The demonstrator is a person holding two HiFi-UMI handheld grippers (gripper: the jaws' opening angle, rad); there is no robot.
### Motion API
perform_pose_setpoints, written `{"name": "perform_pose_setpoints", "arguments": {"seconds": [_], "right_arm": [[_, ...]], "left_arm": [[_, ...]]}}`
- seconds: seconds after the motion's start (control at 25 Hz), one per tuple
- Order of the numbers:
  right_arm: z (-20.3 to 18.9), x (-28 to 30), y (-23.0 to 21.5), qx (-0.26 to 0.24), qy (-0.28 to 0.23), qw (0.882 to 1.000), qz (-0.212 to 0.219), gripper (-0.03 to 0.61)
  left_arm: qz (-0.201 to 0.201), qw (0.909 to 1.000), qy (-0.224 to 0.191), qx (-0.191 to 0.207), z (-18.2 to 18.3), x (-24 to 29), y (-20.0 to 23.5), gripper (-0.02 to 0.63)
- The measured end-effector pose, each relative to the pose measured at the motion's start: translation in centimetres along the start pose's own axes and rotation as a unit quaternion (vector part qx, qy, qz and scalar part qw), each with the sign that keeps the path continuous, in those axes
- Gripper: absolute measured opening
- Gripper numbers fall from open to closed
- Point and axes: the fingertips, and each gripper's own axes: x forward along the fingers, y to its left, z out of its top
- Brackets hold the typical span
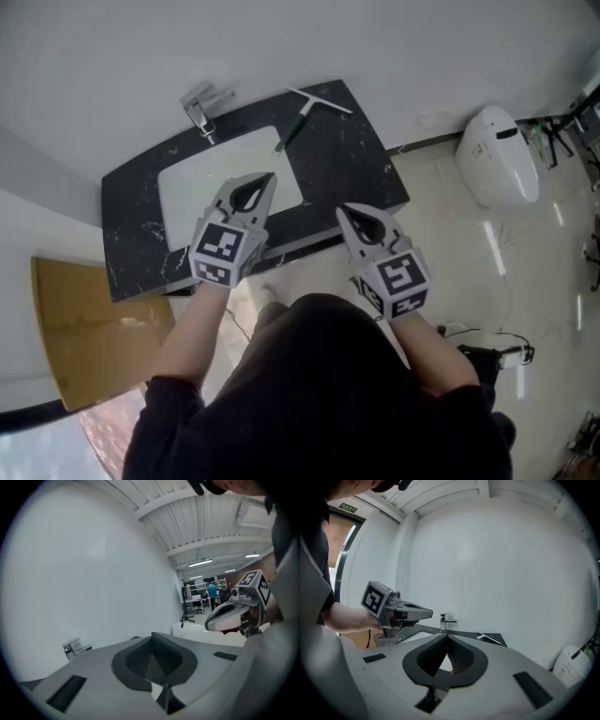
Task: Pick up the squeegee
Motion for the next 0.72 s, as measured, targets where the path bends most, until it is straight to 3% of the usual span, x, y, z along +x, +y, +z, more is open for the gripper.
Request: {"name": "perform_pose_setpoints", "arguments": {"seconds": [0.24, 0.52, 0.72], "right_arm": [[0.0, -1.2, -1.5, 0.002, 0.002, 1.0, 0.017, 0.006], [-0.9, 0.1, -4.3, 0.017, 0.016, 1.0, 0.008, 0.006], [-1.0, 3.4, -7.2, 0.033, 0.026, 0.999, -0.007, 0.006]], "left_arm": [[0.019, 0.9997, 0.017, 0.005, 0.2, 4.6, 0.0, 0.012], [0.013, 0.9982, 0.059, 0.007, -1.8, 11.8, 2.7, 0.115], [0.006, 0.9954, 0.095, -0.001, -4.8, 18.4, 6.3, 0.152]]}}
